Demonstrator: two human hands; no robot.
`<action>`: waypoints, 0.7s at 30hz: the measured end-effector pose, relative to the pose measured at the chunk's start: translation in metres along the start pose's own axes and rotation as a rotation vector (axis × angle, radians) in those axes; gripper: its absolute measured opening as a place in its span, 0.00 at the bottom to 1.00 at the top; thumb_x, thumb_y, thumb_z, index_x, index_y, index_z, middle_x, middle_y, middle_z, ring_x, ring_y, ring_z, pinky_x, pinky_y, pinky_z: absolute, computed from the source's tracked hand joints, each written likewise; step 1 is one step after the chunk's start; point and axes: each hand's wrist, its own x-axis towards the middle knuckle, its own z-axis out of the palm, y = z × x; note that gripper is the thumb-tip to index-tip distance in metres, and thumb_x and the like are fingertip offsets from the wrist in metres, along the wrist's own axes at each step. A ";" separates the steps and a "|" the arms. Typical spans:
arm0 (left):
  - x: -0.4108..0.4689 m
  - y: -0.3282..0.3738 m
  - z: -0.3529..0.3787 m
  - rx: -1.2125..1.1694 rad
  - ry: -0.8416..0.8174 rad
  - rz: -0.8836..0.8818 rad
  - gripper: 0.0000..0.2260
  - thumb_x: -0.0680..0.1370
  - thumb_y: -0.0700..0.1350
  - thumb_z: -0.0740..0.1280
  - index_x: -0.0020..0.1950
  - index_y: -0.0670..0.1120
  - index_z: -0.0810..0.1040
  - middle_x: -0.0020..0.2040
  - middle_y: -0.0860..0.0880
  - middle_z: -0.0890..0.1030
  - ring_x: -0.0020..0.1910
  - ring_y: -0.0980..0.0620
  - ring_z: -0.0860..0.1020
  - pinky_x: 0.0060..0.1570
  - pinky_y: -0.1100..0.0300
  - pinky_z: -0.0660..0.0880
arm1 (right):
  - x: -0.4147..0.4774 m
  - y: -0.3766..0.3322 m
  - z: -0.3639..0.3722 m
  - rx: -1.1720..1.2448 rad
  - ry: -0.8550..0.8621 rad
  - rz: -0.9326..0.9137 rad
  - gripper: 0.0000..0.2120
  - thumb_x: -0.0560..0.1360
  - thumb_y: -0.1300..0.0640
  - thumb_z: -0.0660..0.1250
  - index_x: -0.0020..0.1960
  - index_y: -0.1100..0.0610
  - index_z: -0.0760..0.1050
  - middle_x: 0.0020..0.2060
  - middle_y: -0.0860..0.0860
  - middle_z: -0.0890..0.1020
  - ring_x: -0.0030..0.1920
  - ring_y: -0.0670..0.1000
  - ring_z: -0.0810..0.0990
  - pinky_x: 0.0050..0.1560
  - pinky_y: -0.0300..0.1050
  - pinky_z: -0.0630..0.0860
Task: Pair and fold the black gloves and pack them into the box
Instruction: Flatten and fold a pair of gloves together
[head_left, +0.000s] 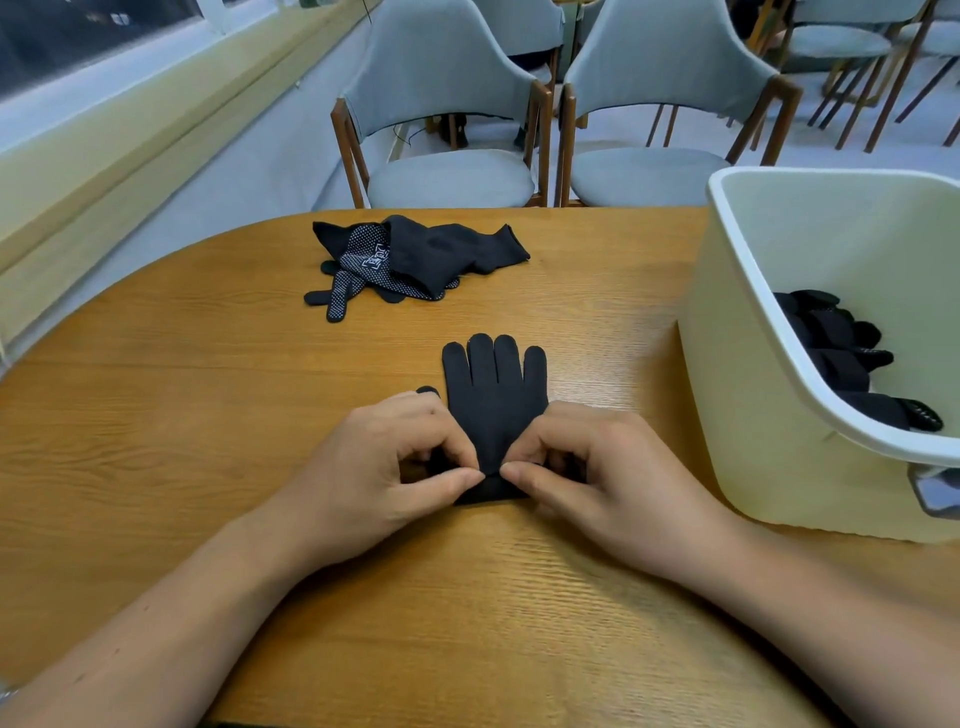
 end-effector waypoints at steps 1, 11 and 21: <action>0.000 0.000 0.000 0.004 0.004 0.003 0.05 0.78 0.45 0.78 0.49 0.56 0.86 0.48 0.56 0.83 0.51 0.48 0.82 0.47 0.53 0.79 | 0.000 0.000 0.001 -0.005 0.016 0.012 0.03 0.80 0.53 0.76 0.47 0.48 0.84 0.40 0.41 0.80 0.43 0.47 0.81 0.43 0.33 0.71; 0.000 0.001 -0.003 0.066 -0.082 0.091 0.08 0.76 0.53 0.81 0.53 0.57 0.85 0.50 0.59 0.82 0.51 0.49 0.82 0.44 0.55 0.79 | -0.001 0.000 0.003 -0.068 0.045 0.021 0.03 0.80 0.56 0.75 0.50 0.48 0.83 0.44 0.43 0.77 0.41 0.46 0.78 0.43 0.38 0.73; 0.000 -0.002 -0.001 0.083 -0.013 0.073 0.10 0.76 0.45 0.80 0.53 0.56 0.84 0.47 0.58 0.81 0.47 0.50 0.80 0.44 0.55 0.78 | -0.004 -0.002 0.004 -0.107 -0.013 -0.144 0.08 0.82 0.50 0.73 0.60 0.48 0.83 0.52 0.42 0.76 0.47 0.41 0.76 0.47 0.46 0.78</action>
